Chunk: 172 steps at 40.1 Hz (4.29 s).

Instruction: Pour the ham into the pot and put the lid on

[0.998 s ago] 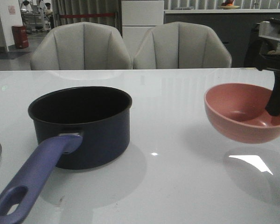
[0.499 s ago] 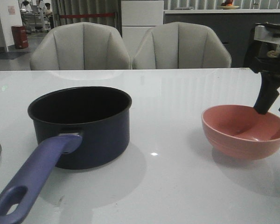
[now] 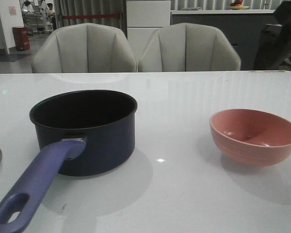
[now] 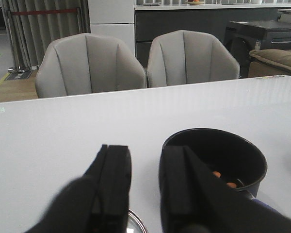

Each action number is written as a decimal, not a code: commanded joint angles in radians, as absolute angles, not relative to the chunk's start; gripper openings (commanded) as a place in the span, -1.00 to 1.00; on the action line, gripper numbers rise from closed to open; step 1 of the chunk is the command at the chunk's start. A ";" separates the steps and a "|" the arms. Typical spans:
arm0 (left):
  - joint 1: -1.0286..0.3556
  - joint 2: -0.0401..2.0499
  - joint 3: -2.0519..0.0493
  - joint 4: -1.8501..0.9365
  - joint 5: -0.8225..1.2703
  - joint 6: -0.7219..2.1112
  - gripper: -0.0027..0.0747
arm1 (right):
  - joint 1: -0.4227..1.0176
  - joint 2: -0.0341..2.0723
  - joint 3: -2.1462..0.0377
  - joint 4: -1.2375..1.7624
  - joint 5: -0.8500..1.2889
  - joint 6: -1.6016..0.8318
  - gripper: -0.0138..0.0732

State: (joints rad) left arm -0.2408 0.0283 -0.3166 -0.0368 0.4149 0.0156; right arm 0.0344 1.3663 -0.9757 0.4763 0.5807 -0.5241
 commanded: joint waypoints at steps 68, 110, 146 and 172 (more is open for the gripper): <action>-0.250 0.038 -0.341 -0.041 0.329 0.014 -0.34 | 0.289 0.001 -0.189 0.554 0.260 -0.559 -0.32; -0.128 0.592 -0.696 -0.035 0.608 -0.106 0.74 | 0.289 0.001 -0.189 0.554 0.267 -0.559 -0.32; 0.004 1.398 -1.025 -0.129 0.919 -0.112 0.74 | 0.289 0.001 -0.189 0.554 0.267 -0.559 -0.32; 0.012 1.690 -1.180 -0.068 0.991 -0.110 0.75 | 0.289 0.001 -0.189 0.554 0.267 -0.559 -0.32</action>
